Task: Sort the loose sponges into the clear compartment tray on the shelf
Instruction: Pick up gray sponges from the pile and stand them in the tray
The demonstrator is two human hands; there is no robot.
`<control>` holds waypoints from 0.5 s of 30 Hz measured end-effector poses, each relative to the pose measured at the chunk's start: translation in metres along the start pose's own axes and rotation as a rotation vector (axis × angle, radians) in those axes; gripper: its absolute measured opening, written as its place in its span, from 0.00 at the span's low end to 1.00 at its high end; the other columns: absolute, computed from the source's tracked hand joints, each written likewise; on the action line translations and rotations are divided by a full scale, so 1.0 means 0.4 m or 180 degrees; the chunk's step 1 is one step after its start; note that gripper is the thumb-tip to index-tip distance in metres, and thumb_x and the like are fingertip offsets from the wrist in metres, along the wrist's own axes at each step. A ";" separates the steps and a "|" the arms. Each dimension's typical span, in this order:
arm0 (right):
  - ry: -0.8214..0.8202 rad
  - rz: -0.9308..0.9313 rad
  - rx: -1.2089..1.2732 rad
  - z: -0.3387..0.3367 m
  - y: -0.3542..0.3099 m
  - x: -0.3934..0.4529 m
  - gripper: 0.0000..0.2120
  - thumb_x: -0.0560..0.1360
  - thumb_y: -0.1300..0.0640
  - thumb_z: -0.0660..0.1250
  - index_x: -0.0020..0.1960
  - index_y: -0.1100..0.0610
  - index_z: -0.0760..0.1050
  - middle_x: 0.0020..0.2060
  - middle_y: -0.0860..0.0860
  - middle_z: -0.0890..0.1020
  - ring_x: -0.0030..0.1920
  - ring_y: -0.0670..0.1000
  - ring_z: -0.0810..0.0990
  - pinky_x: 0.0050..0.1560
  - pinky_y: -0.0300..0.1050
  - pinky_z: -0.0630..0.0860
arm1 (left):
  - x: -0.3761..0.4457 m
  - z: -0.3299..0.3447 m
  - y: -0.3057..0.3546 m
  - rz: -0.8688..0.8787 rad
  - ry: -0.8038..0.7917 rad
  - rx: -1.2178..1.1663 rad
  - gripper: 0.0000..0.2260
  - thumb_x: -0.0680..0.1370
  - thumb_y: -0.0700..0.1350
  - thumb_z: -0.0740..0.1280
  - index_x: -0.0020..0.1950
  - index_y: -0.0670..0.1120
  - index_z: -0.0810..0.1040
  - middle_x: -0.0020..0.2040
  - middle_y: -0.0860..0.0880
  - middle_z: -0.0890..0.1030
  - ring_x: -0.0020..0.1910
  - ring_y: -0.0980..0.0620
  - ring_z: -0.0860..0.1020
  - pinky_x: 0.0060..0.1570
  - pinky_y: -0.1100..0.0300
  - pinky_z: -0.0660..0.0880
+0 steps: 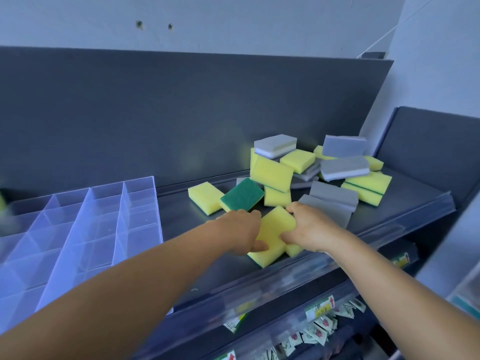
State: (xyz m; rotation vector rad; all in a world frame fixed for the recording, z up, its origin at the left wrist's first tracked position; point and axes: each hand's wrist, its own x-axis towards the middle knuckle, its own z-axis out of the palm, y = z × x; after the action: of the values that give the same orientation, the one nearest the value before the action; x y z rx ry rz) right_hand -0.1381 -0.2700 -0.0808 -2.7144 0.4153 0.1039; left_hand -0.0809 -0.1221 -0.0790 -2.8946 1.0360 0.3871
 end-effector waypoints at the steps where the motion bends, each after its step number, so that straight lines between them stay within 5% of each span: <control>1: 0.0033 -0.0028 0.0050 0.000 0.000 0.000 0.29 0.71 0.51 0.70 0.69 0.55 0.65 0.61 0.52 0.75 0.56 0.54 0.76 0.54 0.51 0.77 | -0.006 0.001 0.003 -0.0002 0.0035 -0.0028 0.23 0.76 0.59 0.65 0.60 0.43 0.65 0.53 0.42 0.74 0.47 0.44 0.73 0.47 0.50 0.72; 6: 0.0202 -0.0289 0.0733 -0.019 0.006 -0.004 0.30 0.72 0.55 0.70 0.72 0.53 0.65 0.63 0.51 0.74 0.56 0.51 0.76 0.49 0.42 0.72 | -0.050 -0.022 -0.001 -0.0203 0.0367 -0.0376 0.32 0.72 0.56 0.72 0.67 0.42 0.62 0.59 0.42 0.71 0.52 0.42 0.76 0.47 0.52 0.73; 9: 0.0142 -0.0502 0.1168 -0.027 0.000 0.001 0.22 0.71 0.56 0.72 0.63 0.53 0.72 0.57 0.49 0.80 0.53 0.49 0.79 0.50 0.44 0.76 | -0.080 -0.036 -0.022 -0.0294 0.0688 -0.0667 0.36 0.70 0.53 0.74 0.71 0.44 0.61 0.63 0.45 0.67 0.53 0.43 0.77 0.50 0.53 0.76; 12: 0.0273 -0.0694 0.1769 -0.041 -0.034 -0.006 0.18 0.71 0.57 0.72 0.58 0.50 0.71 0.52 0.48 0.81 0.51 0.48 0.80 0.51 0.47 0.77 | -0.119 -0.065 -0.059 -0.0249 0.1151 -0.1091 0.31 0.71 0.49 0.74 0.70 0.49 0.66 0.62 0.47 0.69 0.53 0.46 0.76 0.50 0.56 0.75; 15: 0.0581 -0.1074 0.1762 -0.061 -0.097 -0.026 0.22 0.72 0.53 0.70 0.63 0.42 0.68 0.51 0.45 0.78 0.51 0.46 0.78 0.47 0.43 0.74 | -0.178 -0.106 -0.108 -0.0150 0.1655 -0.1412 0.25 0.72 0.45 0.72 0.67 0.53 0.70 0.60 0.50 0.74 0.53 0.52 0.72 0.50 0.62 0.69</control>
State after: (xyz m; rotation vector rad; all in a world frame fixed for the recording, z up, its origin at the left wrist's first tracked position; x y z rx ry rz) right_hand -0.1361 -0.2426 -0.0428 -2.2078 0.0176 -0.3087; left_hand -0.0975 -0.0498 -0.0222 -3.5249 1.0358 -0.1840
